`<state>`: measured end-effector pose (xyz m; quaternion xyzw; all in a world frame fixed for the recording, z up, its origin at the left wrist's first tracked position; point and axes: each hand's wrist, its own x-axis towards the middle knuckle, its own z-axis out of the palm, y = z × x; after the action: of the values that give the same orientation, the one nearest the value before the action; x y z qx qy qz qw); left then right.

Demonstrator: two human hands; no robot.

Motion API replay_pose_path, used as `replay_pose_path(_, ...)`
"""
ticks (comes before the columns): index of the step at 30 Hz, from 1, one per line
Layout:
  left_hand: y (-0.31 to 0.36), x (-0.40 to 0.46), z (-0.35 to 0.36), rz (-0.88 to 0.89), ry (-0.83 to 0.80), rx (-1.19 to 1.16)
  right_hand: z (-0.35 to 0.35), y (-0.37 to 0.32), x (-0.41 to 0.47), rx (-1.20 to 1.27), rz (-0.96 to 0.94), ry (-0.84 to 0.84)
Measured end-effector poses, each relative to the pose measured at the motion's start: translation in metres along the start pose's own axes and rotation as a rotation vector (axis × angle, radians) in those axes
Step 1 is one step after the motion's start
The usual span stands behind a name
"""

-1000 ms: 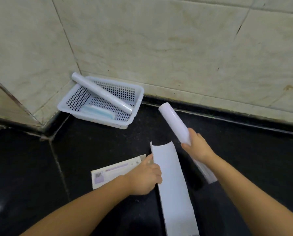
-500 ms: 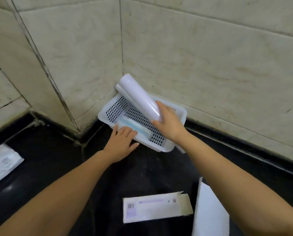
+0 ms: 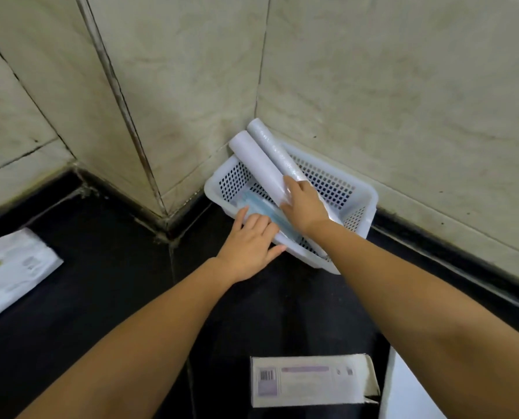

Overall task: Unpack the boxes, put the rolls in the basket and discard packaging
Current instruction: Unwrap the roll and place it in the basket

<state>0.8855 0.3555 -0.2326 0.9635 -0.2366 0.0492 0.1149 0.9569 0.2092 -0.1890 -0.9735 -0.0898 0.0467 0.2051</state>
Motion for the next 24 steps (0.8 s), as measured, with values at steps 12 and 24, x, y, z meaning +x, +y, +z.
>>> replay_pose_path(12,0.075,0.018,-0.020,0.076,0.026,-0.068,-0.085,0.113,-0.184,0.134,0.324,0.223)
replay_pose_path(24,0.444,0.026,0.012,0.730,-0.158,-0.222,-0.145,0.277,-0.512,0.121,0.873,0.451)
